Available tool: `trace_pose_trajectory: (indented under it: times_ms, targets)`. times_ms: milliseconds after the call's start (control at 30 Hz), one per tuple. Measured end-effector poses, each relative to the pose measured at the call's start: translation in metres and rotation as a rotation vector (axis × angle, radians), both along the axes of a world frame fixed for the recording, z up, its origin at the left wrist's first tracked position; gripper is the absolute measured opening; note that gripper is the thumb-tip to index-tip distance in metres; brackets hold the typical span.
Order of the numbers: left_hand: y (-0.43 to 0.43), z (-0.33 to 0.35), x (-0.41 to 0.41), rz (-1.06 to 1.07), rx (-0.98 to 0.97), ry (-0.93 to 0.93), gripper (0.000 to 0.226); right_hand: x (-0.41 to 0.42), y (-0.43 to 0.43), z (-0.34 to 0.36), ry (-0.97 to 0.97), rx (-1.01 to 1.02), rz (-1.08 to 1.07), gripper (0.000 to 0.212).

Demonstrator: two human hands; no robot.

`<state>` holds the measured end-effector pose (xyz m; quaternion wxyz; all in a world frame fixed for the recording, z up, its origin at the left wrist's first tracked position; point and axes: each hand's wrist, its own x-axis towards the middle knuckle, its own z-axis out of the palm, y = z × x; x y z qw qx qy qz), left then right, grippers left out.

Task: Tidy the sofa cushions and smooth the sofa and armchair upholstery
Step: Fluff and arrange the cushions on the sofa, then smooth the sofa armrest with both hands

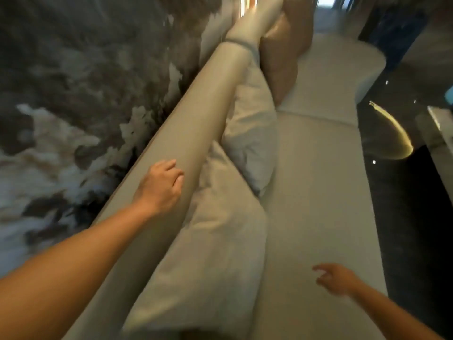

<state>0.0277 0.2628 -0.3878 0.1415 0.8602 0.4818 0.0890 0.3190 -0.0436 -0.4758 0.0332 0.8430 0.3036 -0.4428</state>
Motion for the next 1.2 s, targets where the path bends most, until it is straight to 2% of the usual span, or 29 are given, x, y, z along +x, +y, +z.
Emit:
trace_pose_trajectory:
  times_ms: [100,200,300,367,467,600,700,800,900,1033,1200]
  targets:
    - [-0.036,-0.017,-0.045,-0.030,0.093,0.128,0.046,-0.061,-0.071,0.001,0.014,-0.013,-0.123,0.036]
    - [-0.076,-0.026,-0.094,-0.052,0.153,0.253,0.062,-0.138,-0.119,0.004,0.047,-0.049,-0.148,0.031]
    - [-0.128,-0.022,-0.144,-0.059,0.100,0.302,0.067,-0.232,-0.147,0.019,0.099,-0.061,-0.099,0.022]
    - [-0.162,-0.022,-0.174,-0.051,0.068,0.306,0.069,-0.272,-0.158,0.030,0.021,-0.013,-0.010,0.030]
    - [-0.215,-0.024,-0.213,-0.040,0.032,0.312,0.069,-0.294,-0.167,0.047,-0.153,0.184,-0.013,0.036]
    - [-0.308,-0.016,-0.259,-0.009,-0.059,0.280,0.065,-0.328,-0.203,0.070,-0.320,0.260,0.130,0.038]
    - [-0.378,-0.006,-0.285,-0.036,-0.112,0.240,0.061,-0.356,-0.246,0.081,-0.461,0.403,0.179,0.042]
    - [-0.416,0.011,-0.297,-0.059,-0.268,0.257,0.056,-0.375,-0.280,0.089,-0.402,0.343,0.177,0.055]
    - [-0.441,0.021,-0.303,-0.088,-0.350,0.297,0.059,-0.390,-0.304,0.089,-0.365,0.331,0.192,0.056]
    - [-0.469,0.014,-0.296,-0.097,-0.322,0.325,0.078,-0.401,-0.329,0.087,-0.331,0.304,0.228,0.060]
    - [-0.471,0.007,-0.300,-0.122,-0.282,0.385,0.105,-0.409,-0.335,0.090,-0.320,0.275,0.244,0.081]
